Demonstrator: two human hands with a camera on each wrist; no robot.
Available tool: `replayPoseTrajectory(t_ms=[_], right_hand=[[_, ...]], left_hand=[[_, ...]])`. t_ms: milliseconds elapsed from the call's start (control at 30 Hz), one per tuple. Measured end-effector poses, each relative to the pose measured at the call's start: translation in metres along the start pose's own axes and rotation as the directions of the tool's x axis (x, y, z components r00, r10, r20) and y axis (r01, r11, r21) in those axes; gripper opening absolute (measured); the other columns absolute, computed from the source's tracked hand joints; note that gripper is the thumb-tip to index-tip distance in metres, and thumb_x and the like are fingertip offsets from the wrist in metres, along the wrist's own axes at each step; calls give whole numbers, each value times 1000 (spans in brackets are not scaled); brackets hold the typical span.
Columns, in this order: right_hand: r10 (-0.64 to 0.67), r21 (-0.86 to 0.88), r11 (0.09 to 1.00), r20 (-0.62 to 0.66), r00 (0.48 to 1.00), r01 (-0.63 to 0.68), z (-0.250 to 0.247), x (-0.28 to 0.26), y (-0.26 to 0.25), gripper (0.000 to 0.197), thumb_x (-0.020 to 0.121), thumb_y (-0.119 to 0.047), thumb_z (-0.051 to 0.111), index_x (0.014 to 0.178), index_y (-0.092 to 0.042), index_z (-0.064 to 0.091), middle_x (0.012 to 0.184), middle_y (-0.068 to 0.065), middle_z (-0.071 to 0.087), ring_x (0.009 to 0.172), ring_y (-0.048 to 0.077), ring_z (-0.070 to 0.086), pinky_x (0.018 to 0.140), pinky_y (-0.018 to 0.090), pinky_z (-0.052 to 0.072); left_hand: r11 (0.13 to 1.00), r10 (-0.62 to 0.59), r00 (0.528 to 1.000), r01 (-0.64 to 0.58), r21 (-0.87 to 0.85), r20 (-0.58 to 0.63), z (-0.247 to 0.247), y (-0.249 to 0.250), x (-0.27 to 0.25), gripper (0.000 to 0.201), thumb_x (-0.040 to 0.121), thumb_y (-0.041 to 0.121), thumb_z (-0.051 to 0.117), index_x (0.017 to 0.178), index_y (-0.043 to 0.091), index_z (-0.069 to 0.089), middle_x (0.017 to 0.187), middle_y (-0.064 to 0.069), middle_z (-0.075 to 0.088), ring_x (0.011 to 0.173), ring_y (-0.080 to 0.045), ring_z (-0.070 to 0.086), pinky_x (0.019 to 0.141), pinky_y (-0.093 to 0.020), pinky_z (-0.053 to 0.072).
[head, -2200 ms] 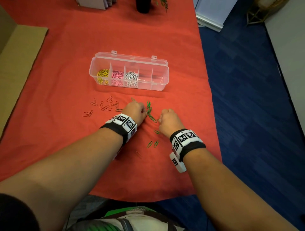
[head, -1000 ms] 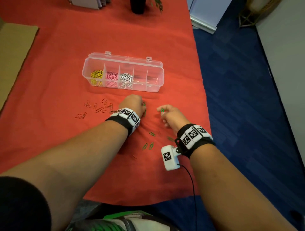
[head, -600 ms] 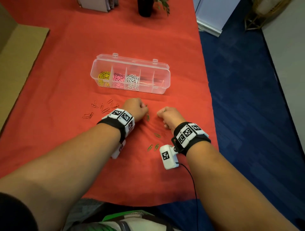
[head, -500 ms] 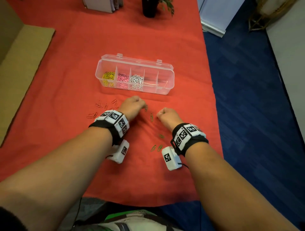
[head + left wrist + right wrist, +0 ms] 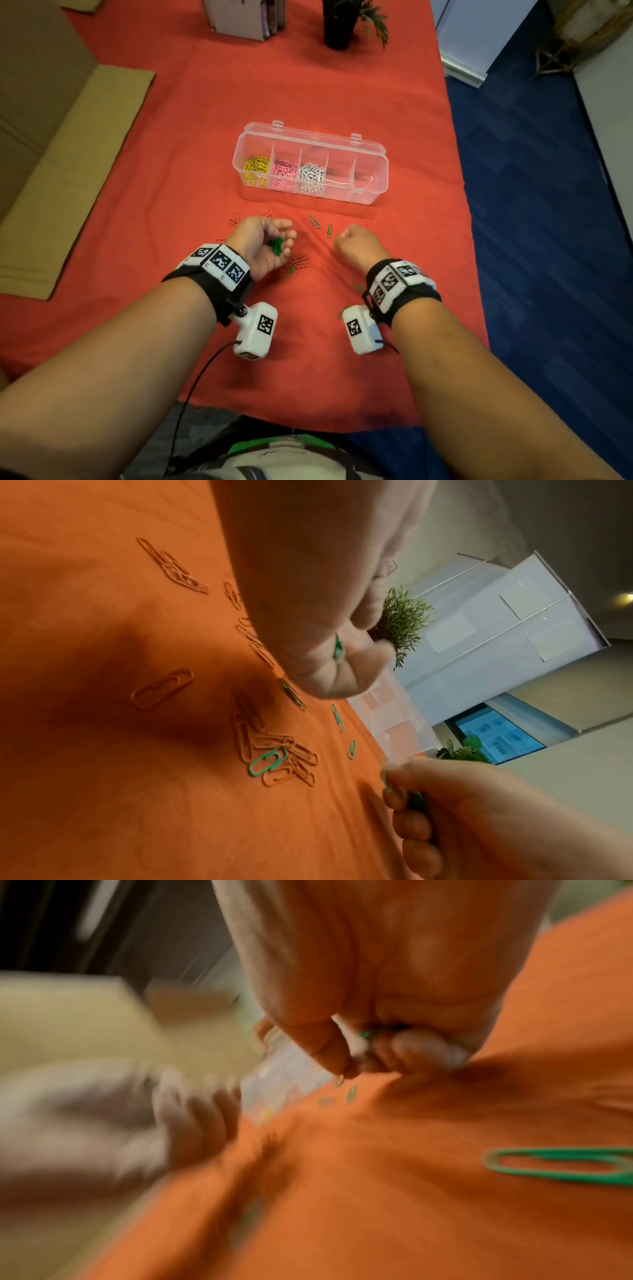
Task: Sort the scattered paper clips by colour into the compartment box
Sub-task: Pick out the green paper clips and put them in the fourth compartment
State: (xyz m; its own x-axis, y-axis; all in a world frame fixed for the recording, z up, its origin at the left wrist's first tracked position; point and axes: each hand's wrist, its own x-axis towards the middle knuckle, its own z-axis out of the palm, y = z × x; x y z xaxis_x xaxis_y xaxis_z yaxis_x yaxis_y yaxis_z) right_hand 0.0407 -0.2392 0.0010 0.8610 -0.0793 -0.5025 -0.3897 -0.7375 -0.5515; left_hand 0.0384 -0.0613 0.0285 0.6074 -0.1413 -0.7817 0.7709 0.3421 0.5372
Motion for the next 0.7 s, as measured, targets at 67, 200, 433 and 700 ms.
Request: replayPoseTrajectory(t_ms=[67, 200, 433, 700], right_hand=[[66, 375, 924, 29, 997, -72, -7, -3, 2, 23, 81, 1, 45, 64, -14, 50, 62, 6, 49, 48, 16, 40, 41, 21, 31], [104, 715, 687, 85, 991, -133, -21, -9, 5, 29, 87, 7, 38, 73, -16, 49, 63, 3, 41, 43, 6, 33, 32, 13, 22], [180, 927, 266, 222, 958, -265, -44, -14, 3, 24, 90, -9, 35, 75, -8, 54, 66, 5, 44, 55, 15, 44, 40, 18, 39], [143, 879, 427, 165, 976, -211, -63, -13, 8, 26, 92, 3, 35, 91, -4, 60, 71, 4, 47, 59, 12, 45, 45, 18, 43]], left_hand=[[997, -40, 999, 39, 70, 6, 5, 3, 0, 31, 80, -2, 26, 86, 7, 55, 76, -8, 56, 64, -17, 53, 54, -23, 51], [986, -44, 998, 35, 160, 52, 22, 14, 1, 27, 82, 0, 28, 88, 9, 52, 77, -4, 51, 68, -17, 52, 68, -29, 46], [985, -34, 978, -2, 171, 207, 71, 43, -1, 16, 77, 5, 32, 71, 15, 44, 70, -1, 44, 66, -17, 45, 72, -29, 44], [988, 106, 985, -120, 97, 134, 123, 82, -1, 17, 73, 4, 40, 66, 15, 29, 82, -2, 33, 57, -14, 27, 61, -22, 49]])
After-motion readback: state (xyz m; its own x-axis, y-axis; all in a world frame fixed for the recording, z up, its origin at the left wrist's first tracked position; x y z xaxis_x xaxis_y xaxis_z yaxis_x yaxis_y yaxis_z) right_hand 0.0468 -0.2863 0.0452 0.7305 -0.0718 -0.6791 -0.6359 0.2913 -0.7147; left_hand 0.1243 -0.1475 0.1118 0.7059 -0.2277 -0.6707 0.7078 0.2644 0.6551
